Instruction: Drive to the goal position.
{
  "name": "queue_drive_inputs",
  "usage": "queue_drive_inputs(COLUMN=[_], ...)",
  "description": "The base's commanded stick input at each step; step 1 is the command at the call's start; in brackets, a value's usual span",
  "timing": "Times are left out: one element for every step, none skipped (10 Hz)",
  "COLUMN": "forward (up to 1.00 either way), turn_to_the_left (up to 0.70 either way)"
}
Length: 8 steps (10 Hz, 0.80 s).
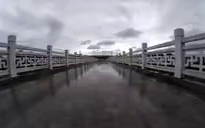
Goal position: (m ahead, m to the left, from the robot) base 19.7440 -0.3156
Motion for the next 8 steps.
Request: queue_drive_inputs(forward=[0.49,0.40,0.40,0.40,0.40,0.40,0.40,0.40], turn_to_the_left=[0.00,0.00,0.00,0.00,0.00,0.00,0.00,0.00])
